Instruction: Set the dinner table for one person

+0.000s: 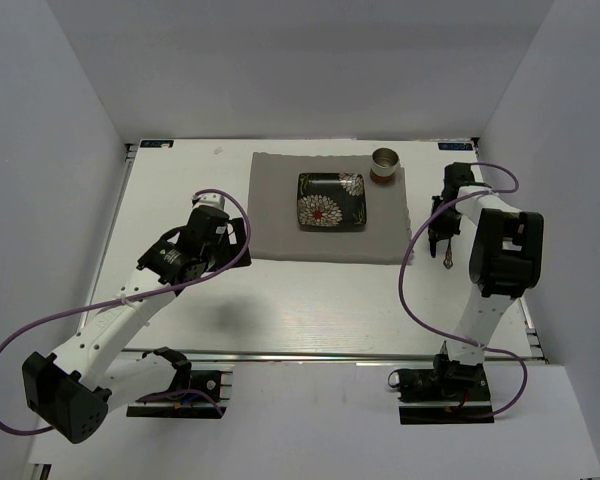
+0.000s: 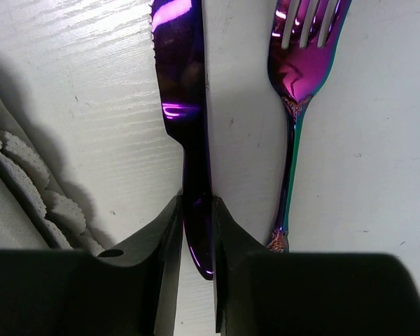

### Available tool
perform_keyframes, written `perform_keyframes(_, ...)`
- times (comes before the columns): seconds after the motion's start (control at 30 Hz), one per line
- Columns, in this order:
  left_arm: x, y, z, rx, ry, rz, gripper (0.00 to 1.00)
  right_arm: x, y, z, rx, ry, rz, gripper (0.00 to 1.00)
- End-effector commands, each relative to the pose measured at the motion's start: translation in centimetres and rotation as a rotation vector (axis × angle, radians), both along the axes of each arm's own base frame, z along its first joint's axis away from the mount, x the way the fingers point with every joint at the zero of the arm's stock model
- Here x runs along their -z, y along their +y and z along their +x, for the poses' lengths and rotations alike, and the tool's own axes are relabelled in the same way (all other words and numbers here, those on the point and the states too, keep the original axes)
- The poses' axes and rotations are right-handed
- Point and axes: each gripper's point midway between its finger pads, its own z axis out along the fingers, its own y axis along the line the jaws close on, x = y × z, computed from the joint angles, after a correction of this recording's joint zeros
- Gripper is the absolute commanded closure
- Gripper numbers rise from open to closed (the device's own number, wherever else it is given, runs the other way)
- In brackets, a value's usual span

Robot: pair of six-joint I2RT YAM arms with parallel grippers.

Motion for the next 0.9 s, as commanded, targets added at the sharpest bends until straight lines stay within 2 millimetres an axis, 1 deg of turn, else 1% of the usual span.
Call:
perform_keyframes(0.0,-0.4,0.0,0.0,0.006,-0.023,-0.005,0.02,0.2,1.1,-1.4,0.0,0.023,0.044,1.0)
perform_keyframes(0.03,-0.3,0.0,0.0,0.005,-0.021,-0.003,0.02,-1.0,1.4,-1.1,0.001,-0.008,0.051,1.0)
perform_keyframes(0.1,-0.3,0.0,0.0,0.006,-0.02,-0.004,0.02,-2.3,1.8,-0.9,-0.002,-0.042,0.057,1.0)
perform_keyframes(0.13,-0.2,0.0,0.0,0.005,-0.018,-0.001,0.02,-4.0,2.2,-0.6,-0.01,-0.085,0.058,1.0)
perform_keyframes(0.2,-0.3,0.0,0.0,0.003,-0.018,-0.002,0.02,-5.4,2.5,-0.6,-0.017,-0.114,0.058,1.0)
perform_keyframes(0.23,-0.3,0.0,0.0,0.005,-0.018,-0.001,0.02,-6.5,3.0,-0.6,-0.033,-0.138,0.06,1.0)
perform_keyframes(0.33,-0.4,0.0,0.0,0.007,-0.021,-0.006,0.02,-8.0,3.7,-0.9,-0.055,-0.166,0.069,1.0)
perform_keyframes(0.4,-0.4,0.0,0.0,0.003,-0.022,-0.005,0.02,-8.5,3.7,-1.1,-0.054,-0.172,0.067,1.0)
perform_keyframes(0.43,-0.4,0.1,0.0,0.002,-0.022,-0.004,0.02,-8.5,5.1,-1.4,-0.091,-0.165,0.073,1.0)
perform_keyframes(0.5,-0.6,0.2,0.0,-0.002,-0.029,-0.005,0.02,-8.5,5.6,-1.8,-0.094,-0.154,0.087,1.0)
perform_keyframes(0.6,-0.6,0.2,0.0,-0.004,-0.031,-0.004,0.02,-8.5,7.0,-2.1,-0.103,-0.152,0.107,1.0)
perform_keyframes(0.73,-0.6,0.2,0.0,-0.005,-0.03,-0.005,0.02,-8.9,8.6,-1.6,-0.113,-0.171,0.123,1.0)
perform_keyframes(0.77,-0.6,0.2,0.0,-0.006,-0.031,-0.004,0.02,-9.0,9.3,-1.5,-0.126,-0.173,0.124,1.0)
perform_keyframes(0.87,-0.7,0.3,0.0,-0.008,-0.034,-0.005,0.02,-8.9,10.5,-1.0,-0.128,-0.168,0.133,1.0)
